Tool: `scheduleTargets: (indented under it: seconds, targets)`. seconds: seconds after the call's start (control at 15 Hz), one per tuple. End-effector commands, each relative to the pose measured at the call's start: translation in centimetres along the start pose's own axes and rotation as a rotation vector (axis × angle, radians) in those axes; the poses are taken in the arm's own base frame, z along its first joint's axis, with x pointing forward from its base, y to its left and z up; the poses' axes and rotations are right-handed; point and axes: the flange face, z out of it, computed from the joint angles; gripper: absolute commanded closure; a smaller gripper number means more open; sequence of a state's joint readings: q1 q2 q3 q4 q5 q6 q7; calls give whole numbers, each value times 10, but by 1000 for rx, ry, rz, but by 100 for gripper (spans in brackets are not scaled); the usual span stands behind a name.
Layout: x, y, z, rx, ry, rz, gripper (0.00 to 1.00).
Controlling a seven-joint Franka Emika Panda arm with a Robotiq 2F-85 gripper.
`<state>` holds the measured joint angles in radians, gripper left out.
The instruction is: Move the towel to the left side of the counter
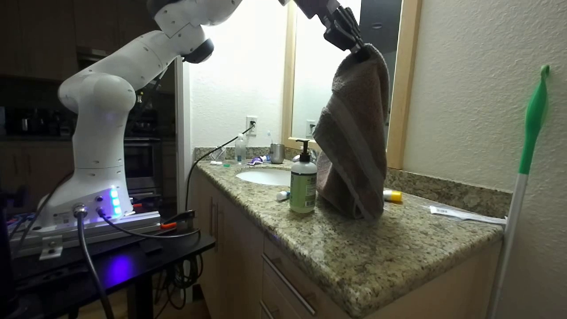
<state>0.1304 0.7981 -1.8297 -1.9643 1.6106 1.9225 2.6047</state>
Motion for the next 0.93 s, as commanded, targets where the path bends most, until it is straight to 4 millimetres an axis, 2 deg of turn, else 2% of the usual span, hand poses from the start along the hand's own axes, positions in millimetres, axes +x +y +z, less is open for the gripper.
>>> scheduleTargets:
  seconds: [0.0,0.27,0.53,0.73,0.8,0.87]
  targets:
    - [24,18,18,-57,-162,80,99]
    - [53,56,53,-81,-355,178,99]
    - [84,79,97,-17,-529,284,99]
    - [110,81,134,110,-604,320,99]
    - [119,84,140,150,-602,315,99]
    - [126,80,136,189,-574,300,99]
